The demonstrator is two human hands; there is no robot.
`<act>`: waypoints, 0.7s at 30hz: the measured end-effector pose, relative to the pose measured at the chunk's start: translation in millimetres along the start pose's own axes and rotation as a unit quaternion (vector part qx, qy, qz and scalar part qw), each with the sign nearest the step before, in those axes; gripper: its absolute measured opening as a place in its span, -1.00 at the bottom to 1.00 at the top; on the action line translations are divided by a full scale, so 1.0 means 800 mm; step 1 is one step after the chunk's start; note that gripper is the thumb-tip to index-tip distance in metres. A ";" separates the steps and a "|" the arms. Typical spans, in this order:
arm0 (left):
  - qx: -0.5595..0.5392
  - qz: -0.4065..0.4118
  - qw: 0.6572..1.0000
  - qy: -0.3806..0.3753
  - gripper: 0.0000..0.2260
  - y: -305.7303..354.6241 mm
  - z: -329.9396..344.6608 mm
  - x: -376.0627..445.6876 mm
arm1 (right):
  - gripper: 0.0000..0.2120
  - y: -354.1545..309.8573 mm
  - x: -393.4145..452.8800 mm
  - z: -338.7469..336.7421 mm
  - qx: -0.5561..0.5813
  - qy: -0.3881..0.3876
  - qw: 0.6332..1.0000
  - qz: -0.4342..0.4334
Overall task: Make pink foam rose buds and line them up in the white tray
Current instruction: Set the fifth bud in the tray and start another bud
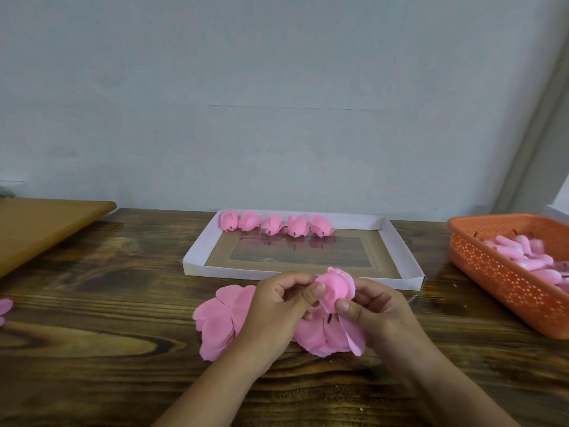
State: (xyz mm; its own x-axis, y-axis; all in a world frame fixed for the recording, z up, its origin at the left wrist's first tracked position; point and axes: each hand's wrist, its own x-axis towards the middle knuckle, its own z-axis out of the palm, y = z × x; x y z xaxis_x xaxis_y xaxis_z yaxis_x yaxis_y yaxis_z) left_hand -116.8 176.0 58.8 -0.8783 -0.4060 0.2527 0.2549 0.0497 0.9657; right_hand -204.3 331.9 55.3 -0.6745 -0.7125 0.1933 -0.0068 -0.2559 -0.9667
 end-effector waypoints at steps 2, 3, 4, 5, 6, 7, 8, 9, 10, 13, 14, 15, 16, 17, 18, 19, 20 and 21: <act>-0.012 0.002 1.000 0.003 -0.83 -0.001 -0.001 0.001 | -0.66 0.001 0.000 0.000 -0.005 -0.009 1.000 -0.003; -0.018 0.002 1.000 0.005 -0.83 -0.001 -0.001 0.001 | -0.66 0.002 0.000 0.000 -0.008 -0.013 1.000 -0.003; -0.026 -0.001 1.000 0.007 -0.83 -0.001 -0.002 0.002 | -0.65 0.002 0.000 0.000 -0.010 -0.015 1.000 -0.001; -0.037 -0.007 0.999 0.010 -0.82 -0.001 -0.002 0.003 | -0.66 0.002 0.000 0.000 -0.010 -0.015 1.000 0.002; -0.050 -0.017 0.999 0.009 -0.81 0.000 -0.003 0.004 | -0.67 0.002 0.000 -0.001 -0.010 -0.014 1.000 0.004; -0.060 -0.028 0.998 0.002 -0.78 0.000 -0.004 0.005 | -0.67 0.003 -0.001 -0.001 -0.010 -0.013 1.000 0.006; -0.064 -0.039 0.997 -0.012 -0.74 0.000 -0.005 0.005 | -0.68 0.003 -0.001 -0.002 -0.013 -0.015 1.000 0.007; -0.064 -0.051 0.996 -0.029 -0.70 0.000 -0.005 0.005 | -0.69 0.003 -0.001 -0.002 -0.015 -0.019 1.000 0.007; -0.062 -0.061 0.995 -0.046 -0.67 0.000 -0.006 0.005 | -0.70 0.003 -0.002 -0.002 -0.016 -0.026 1.000 0.006; -0.055 -0.081 0.992 -0.084 -0.59 0.001 -0.008 0.004 | -0.57 0.003 0.000 -0.004 -0.005 -0.029 1.000 0.009; -0.051 -0.086 0.991 -0.095 -0.57 0.001 -0.008 0.004 | -0.48 0.003 0.001 -0.005 0.002 -0.019 1.000 0.016; -0.046 -0.090 0.989 -0.106 -0.56 0.002 -0.009 0.003 | -0.40 0.003 0.002 -0.006 0.006 -0.012 1.000 0.023; -0.042 -0.094 0.988 -0.119 -0.56 0.003 -0.010 0.003 | -0.35 0.003 0.003 -0.008 0.005 -0.011 1.000 0.026; -0.039 -0.097 0.986 -0.131 -0.56 0.004 -0.010 0.002 | -0.33 0.003 0.002 -0.008 0.000 -0.016 1.000 0.026; -0.036 -0.099 0.984 -0.143 -0.58 0.006 -0.011 0.002 | -0.33 0.002 0.002 -0.009 -0.005 -0.022 0.999 0.025; -0.031 -0.099 0.983 -0.154 -0.60 0.008 -0.011 0.001 | -0.33 0.002 0.002 -0.010 -0.007 -0.028 0.999 0.023; -0.024 -0.098 0.981 -0.163 -0.62 0.009 -0.011 0.001 | -0.33 0.001 0.001 -0.010 -0.007 -0.034 0.999 0.024; -0.018 -0.097 0.981 -0.169 -0.63 0.011 -0.011 0.000 | -0.33 0.000 0.001 -0.010 -0.006 -0.039 0.999 0.026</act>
State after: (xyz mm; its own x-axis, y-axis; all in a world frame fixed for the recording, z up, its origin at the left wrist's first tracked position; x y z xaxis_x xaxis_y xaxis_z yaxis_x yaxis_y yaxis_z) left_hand -111.4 168.3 66.8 -0.9940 -0.0785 0.0762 0.0790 -0.0339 0.9963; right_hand -211.1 336.7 53.7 -0.6147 -0.7733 0.1556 0.0173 -0.2105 -0.9774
